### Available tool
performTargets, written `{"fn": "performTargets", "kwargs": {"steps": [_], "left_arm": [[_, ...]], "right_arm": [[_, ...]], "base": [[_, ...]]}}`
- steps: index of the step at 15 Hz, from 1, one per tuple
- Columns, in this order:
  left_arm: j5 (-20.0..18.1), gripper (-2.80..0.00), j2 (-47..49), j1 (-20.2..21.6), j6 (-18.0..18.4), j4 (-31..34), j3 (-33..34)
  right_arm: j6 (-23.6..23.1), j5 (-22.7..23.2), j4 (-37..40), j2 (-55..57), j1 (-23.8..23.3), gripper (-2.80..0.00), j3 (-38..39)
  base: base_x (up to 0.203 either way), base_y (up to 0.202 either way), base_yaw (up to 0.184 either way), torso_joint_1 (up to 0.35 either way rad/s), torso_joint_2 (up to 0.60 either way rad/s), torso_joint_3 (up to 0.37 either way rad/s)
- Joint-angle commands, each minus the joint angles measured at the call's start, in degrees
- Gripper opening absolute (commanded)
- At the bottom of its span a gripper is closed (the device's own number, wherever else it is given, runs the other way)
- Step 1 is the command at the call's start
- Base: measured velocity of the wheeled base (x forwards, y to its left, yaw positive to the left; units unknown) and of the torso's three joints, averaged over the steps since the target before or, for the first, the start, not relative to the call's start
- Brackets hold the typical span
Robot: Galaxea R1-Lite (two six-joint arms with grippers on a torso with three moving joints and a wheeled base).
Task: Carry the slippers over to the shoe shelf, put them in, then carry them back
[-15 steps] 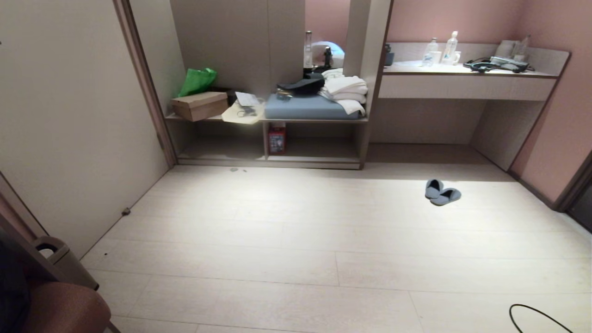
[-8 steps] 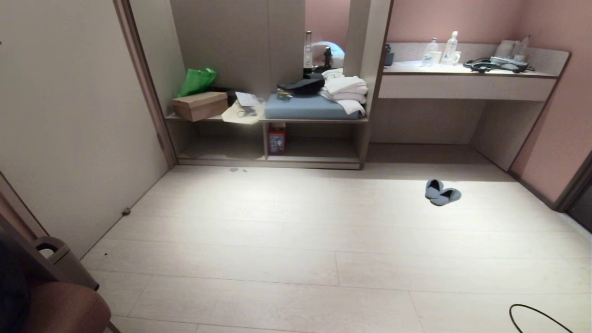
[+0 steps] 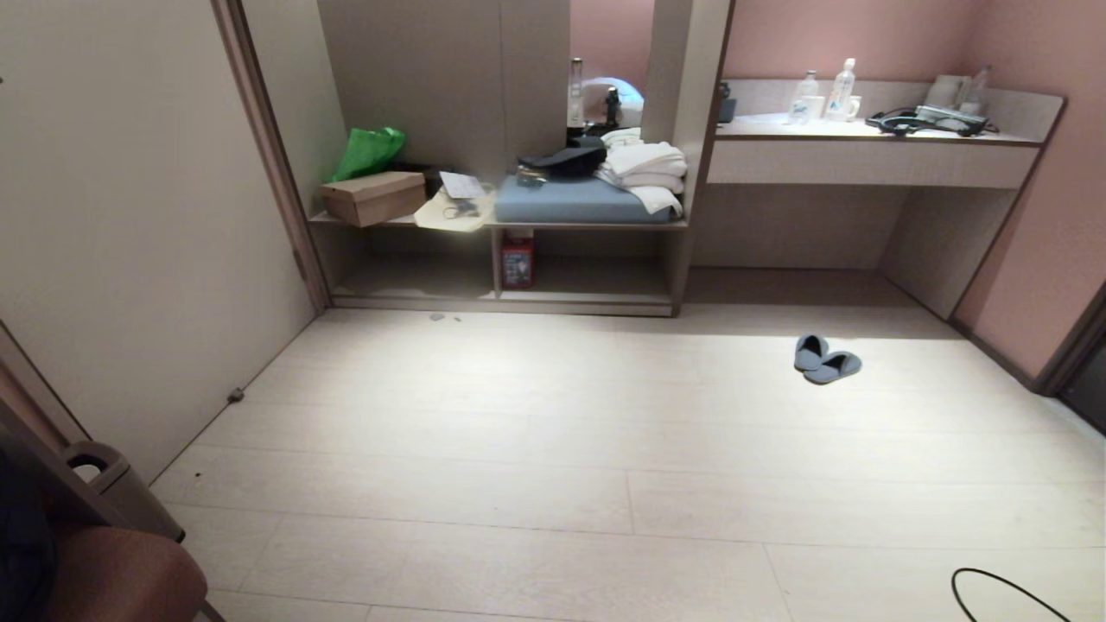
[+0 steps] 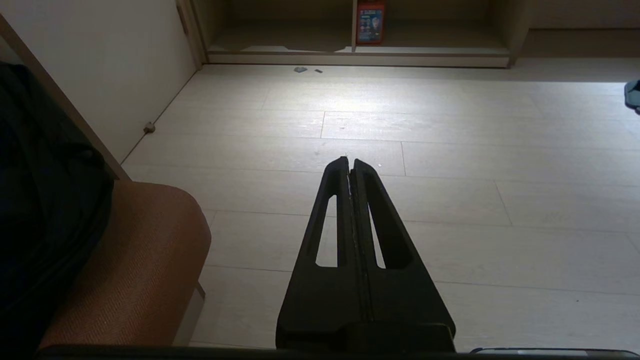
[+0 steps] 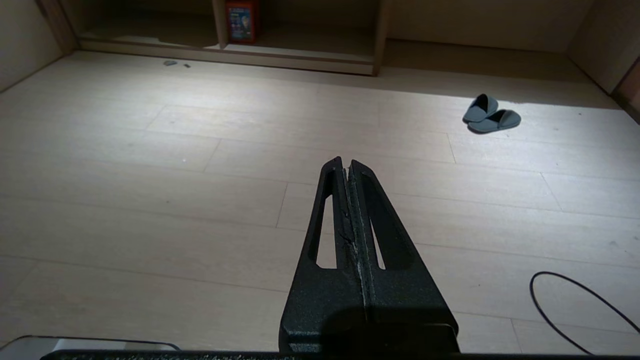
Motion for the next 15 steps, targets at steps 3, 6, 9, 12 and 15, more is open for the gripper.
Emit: {"fn": "performTargets", "kwargs": {"steps": [3, 6, 9, 12, 15], "left_arm": [[0.0, -2.8, 0.04, 0.02, -0.02, -0.01, 0.02], [0.0, -2.8, 0.04, 0.02, -0.02, -0.01, 0.02], [0.0, -2.8, 0.04, 0.02, -0.02, -0.01, 0.01], [0.0, -2.8, 0.04, 0.02, -0.02, -0.01, 0.02], [0.0, -2.8, 0.04, 0.02, -0.11, -0.01, 0.02]], "right_arm": [[-0.08, 0.01, -0.01, 0.06, 0.02, -2.8, 0.0], [-0.26, 0.01, -0.01, 0.06, 0.02, -2.8, 0.0], [-0.26, 0.01, -0.01, 0.06, 0.02, -2.8, 0.0], [-0.26, 0.01, -0.01, 0.06, 0.02, -2.8, 0.0], [-0.26, 0.1, -0.01, 0.06, 0.02, -2.8, 0.0]], "base": [[0.0, 0.0, 0.0, 0.0, 0.0, 0.0], [0.0, 0.0, 0.0, 0.0, 0.0, 0.0], [-0.003, 0.0, -0.084, -0.002, 0.0, 0.001], [-0.003, 0.006, -0.17, -0.04, 0.16, 0.109], [0.0, 0.002, -0.063, -0.006, 0.03, 0.025]]}}
